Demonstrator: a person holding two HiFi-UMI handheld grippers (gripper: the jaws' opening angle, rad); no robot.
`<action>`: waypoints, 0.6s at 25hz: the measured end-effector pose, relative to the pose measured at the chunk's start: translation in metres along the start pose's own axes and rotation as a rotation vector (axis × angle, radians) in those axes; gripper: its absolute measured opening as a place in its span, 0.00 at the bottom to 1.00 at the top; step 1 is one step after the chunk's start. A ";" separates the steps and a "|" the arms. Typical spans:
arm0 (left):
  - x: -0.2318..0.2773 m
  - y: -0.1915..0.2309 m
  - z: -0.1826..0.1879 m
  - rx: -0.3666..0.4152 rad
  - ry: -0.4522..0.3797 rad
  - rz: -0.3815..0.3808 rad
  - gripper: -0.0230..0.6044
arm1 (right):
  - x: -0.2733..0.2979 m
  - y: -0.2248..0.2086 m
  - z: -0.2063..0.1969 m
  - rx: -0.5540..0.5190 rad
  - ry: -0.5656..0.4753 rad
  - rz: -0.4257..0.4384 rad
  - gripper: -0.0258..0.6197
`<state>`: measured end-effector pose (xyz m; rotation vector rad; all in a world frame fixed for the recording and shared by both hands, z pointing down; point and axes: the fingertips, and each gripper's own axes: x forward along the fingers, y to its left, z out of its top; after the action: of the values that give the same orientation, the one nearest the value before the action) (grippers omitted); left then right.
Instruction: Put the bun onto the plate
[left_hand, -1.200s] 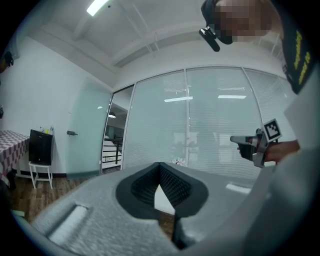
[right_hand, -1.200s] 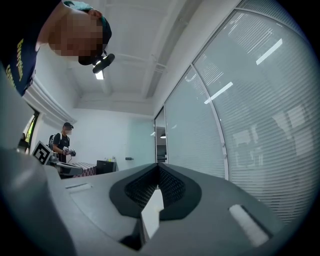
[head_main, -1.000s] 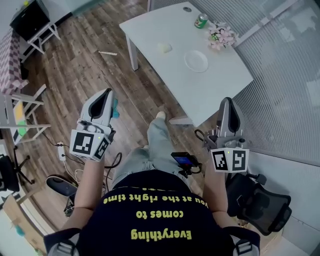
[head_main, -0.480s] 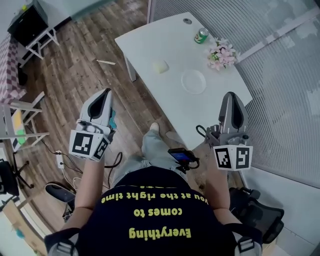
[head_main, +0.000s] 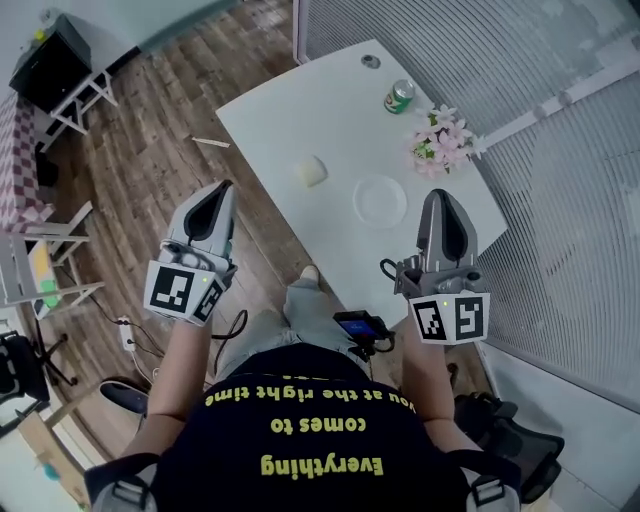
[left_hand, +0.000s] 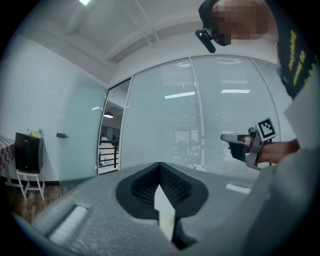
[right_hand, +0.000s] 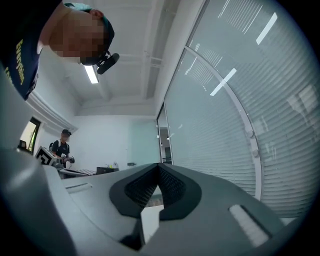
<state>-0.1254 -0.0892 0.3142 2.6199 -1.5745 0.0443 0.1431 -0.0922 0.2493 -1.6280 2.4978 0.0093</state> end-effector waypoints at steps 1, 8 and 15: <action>0.005 0.000 -0.001 0.001 0.005 -0.002 0.04 | 0.003 -0.002 -0.001 -0.003 0.005 0.003 0.05; 0.031 0.007 -0.002 -0.002 0.027 -0.040 0.04 | 0.006 -0.025 0.001 -0.022 0.010 -0.067 0.05; 0.060 0.018 -0.004 0.014 0.037 -0.135 0.04 | -0.003 -0.036 0.004 -0.028 0.017 -0.191 0.05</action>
<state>-0.1128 -0.1501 0.3234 2.7119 -1.3878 0.0950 0.1778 -0.1037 0.2490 -1.8783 2.3531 0.0080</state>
